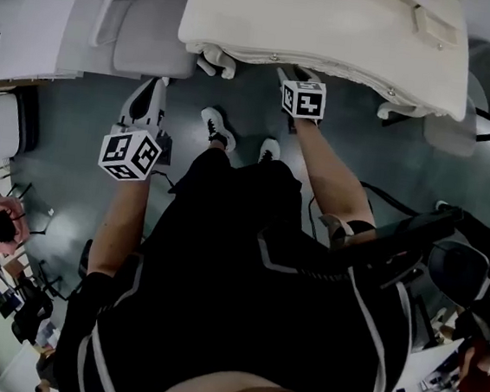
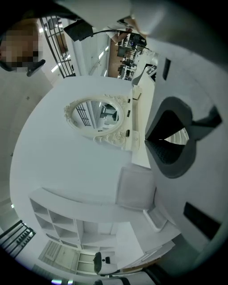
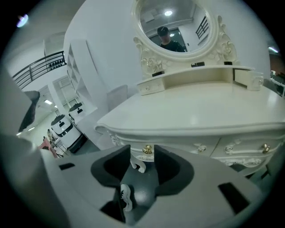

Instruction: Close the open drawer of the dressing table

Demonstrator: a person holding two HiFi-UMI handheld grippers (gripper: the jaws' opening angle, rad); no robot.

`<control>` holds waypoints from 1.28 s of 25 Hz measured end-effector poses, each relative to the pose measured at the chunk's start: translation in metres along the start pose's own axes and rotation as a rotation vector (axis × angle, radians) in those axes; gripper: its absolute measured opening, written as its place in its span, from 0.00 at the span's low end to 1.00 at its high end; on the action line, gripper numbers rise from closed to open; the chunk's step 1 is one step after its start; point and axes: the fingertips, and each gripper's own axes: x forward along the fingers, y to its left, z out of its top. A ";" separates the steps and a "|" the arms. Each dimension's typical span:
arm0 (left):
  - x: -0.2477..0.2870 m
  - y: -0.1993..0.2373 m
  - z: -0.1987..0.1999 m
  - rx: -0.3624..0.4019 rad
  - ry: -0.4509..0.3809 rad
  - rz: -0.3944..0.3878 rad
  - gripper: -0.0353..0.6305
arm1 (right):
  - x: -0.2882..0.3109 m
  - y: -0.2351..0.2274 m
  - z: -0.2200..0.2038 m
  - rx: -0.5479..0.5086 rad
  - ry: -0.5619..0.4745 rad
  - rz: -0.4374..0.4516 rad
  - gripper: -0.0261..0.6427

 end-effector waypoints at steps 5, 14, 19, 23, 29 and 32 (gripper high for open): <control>0.002 -0.013 0.020 0.058 0.005 -0.088 0.06 | -0.053 0.014 0.047 -0.026 -0.105 0.031 0.25; -0.006 -0.008 0.060 0.056 -0.040 -0.222 0.06 | -0.149 0.059 0.139 -0.099 -0.314 -0.006 0.20; -0.026 0.000 0.098 0.036 -0.090 -0.282 0.06 | -0.196 0.104 0.172 -0.138 -0.395 -0.008 0.13; -0.032 0.011 0.124 0.050 -0.122 -0.282 0.06 | -0.234 0.135 0.198 -0.169 -0.460 -0.033 0.11; -0.041 0.018 0.153 0.059 -0.165 -0.312 0.06 | -0.285 0.173 0.228 -0.221 -0.542 -0.062 0.07; -0.045 0.019 0.171 0.056 -0.203 -0.321 0.06 | -0.303 0.183 0.239 -0.231 -0.579 -0.071 0.06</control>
